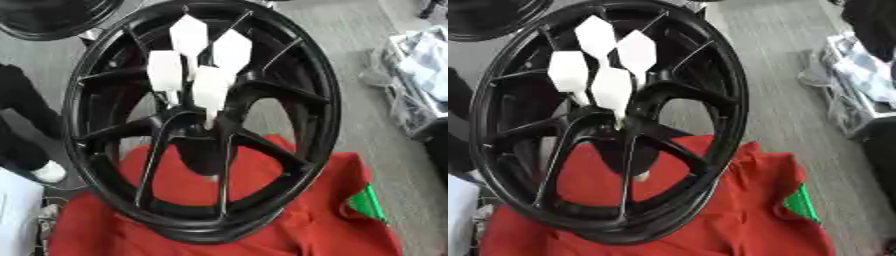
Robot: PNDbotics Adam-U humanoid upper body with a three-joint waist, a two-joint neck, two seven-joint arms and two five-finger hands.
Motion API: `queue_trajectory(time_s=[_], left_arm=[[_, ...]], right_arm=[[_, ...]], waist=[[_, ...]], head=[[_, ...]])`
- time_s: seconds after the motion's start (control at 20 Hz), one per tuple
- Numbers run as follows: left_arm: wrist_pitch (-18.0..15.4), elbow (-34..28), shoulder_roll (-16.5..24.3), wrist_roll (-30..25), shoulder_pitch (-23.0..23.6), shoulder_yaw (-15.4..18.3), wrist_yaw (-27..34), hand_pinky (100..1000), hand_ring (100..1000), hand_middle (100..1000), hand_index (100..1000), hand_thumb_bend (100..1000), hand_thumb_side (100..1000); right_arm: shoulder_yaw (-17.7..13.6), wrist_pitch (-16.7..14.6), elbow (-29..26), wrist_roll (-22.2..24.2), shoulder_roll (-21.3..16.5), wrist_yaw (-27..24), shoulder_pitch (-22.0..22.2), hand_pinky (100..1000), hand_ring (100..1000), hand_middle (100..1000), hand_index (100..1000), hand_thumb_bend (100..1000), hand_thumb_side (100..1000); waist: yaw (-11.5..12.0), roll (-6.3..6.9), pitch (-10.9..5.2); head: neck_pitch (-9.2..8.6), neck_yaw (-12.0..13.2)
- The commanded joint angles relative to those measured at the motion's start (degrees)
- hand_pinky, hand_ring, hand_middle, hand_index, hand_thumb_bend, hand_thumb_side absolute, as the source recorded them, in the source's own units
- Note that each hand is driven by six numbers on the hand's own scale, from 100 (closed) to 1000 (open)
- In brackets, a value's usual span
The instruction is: Pull the pin out of the wheel hub.
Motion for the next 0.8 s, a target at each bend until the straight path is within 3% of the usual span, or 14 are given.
queue_trajectory(time_s=[0.05, 0.3, 0.45, 0.6, 0.8], left_arm=[[1.04, -2.40, 7.19, -3.12, -3.96, -2.29, -0.54, 790, 786, 763, 796, 100, 613], [4.82, -2.86, 16.87, -10.60, -12.33, -8.66, -0.31, 798, 792, 769, 814, 100, 593], [6.93, -3.00, 20.63, -14.48, -16.82, -11.77, -0.82, 803, 797, 775, 827, 100, 581], [9.13, -3.49, 22.33, -18.74, -21.40, -14.79, -2.46, 810, 803, 780, 837, 100, 568], [12.18, -3.71, 21.01, -25.61, -27.24, -18.40, -6.81, 816, 807, 782, 845, 100, 570]], right_arm=[[-1.44, -0.92, 0.09, 0.02, -0.76, -0.01, 0.32, 844, 738, 678, 783, 100, 742], [-2.29, -0.82, 0.24, -0.59, -0.34, 0.48, 2.08, 839, 728, 667, 776, 100, 749], [-2.79, -0.78, 0.17, -1.13, 0.18, 0.44, 2.89, 837, 722, 661, 772, 100, 746], [-3.10, -0.68, 0.18, -1.58, 0.69, 0.60, 3.77, 837, 719, 658, 768, 100, 753], [-3.46, -0.58, 0.20, -1.96, 1.32, 1.19, 4.65, 837, 716, 656, 764, 100, 757]], waist=[[0.09, -0.02, -1.52], [0.17, 0.45, -1.88], [0.20, 0.61, -1.93], [0.20, 0.55, -1.86], [0.41, 0.28, -1.69]], head=[[-0.10, -0.47], [-0.10, -1.29], [-0.10, -2.14], [-0.10, -2.84], [-0.10, -3.08]])
